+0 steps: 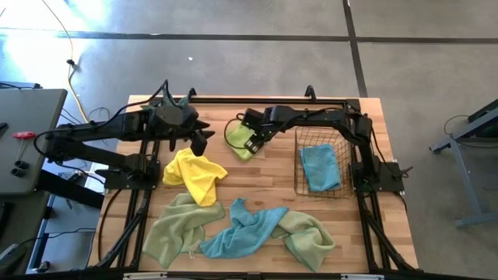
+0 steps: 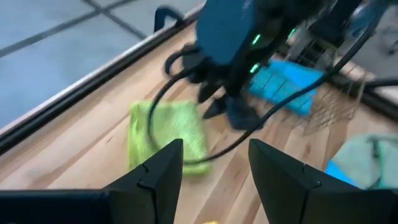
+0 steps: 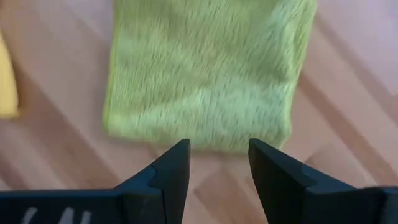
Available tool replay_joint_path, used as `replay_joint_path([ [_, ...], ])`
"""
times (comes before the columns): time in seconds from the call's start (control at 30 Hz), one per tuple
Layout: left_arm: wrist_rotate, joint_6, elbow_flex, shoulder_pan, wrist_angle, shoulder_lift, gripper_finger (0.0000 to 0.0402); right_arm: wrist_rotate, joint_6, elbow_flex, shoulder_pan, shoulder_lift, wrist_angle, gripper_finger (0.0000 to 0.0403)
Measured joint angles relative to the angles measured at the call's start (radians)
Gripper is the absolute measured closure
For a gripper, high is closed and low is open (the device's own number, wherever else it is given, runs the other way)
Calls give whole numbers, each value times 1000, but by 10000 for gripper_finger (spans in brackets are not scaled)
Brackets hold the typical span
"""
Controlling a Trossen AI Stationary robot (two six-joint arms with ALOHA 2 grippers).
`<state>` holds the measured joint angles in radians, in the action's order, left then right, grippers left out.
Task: Fold microfiber towels
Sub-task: Fold the light green microfiber cloth
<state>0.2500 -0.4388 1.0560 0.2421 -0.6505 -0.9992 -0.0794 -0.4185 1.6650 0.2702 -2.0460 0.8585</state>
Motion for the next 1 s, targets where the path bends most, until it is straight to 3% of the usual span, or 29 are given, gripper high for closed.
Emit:
replay_joint_path([
  [0.2, -4, 42, 1, -25, 108, -2, 229, -68, -103, 2, 49, -23, -72, 245],
  [0.33, -3, 14, 1, -45, 58, -3, 229, 51, -228, 0, 109, -71, -85, 245],
  [0.53, 36, -8, -61, -89, -6, -48, 229, 61, -125, 1, 160, -68, -163, 245],
  [0.67, 41, -57, -163, -84, 111, -91, 229, 84, -108, 1, 185, -68, -167, 245],
  [0.87, 41, -59, -297, -42, 406, -214, 229, 328, -63, 2, 242, -84, -172, 232],
  [1.0, 57, -33, -320, -18, 533, -338, 229, 324, -45, 2, 262, -101, -124, 207],
])
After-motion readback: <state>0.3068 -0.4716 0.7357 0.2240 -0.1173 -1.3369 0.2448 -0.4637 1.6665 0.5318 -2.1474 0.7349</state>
